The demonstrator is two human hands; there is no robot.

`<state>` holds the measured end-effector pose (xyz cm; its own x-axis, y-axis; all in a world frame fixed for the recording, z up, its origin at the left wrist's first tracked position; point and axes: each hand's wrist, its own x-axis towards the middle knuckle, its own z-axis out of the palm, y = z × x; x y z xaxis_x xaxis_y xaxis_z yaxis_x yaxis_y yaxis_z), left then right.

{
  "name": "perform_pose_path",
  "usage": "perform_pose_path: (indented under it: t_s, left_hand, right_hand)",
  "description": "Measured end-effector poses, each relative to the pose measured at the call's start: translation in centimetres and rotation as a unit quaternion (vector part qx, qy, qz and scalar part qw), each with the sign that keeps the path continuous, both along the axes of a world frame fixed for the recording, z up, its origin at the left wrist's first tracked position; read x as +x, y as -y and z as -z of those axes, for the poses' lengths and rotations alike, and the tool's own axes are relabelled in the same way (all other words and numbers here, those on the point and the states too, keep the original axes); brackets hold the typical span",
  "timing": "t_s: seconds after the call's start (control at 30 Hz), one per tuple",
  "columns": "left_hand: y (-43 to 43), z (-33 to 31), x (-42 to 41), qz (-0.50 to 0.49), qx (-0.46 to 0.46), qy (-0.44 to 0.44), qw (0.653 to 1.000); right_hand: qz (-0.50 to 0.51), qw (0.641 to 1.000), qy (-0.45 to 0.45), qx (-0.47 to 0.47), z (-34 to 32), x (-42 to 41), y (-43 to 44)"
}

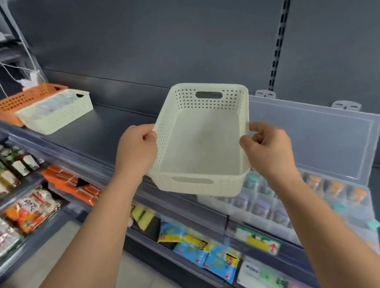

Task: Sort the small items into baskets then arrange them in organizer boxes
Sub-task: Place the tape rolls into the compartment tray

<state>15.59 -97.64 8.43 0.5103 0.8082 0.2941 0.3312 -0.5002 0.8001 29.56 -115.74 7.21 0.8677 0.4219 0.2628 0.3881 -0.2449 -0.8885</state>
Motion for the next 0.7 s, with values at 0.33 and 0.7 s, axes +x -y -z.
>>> perform_pose_path:
  t_s: [0.33,0.7]
  left_hand:
    - [-12.9,0.9,1.5,0.09,-0.071,-0.048,0.992]
    - [-17.4,3.3,6.2,0.161,-0.078,-0.098,0.979]
  right_hand:
    - [0.029,0.999,-0.035,-0.027,0.1,-0.7,-10.6]
    - [0.088,0.994,-0.056,-0.038,2.8,1.3,-13.5]
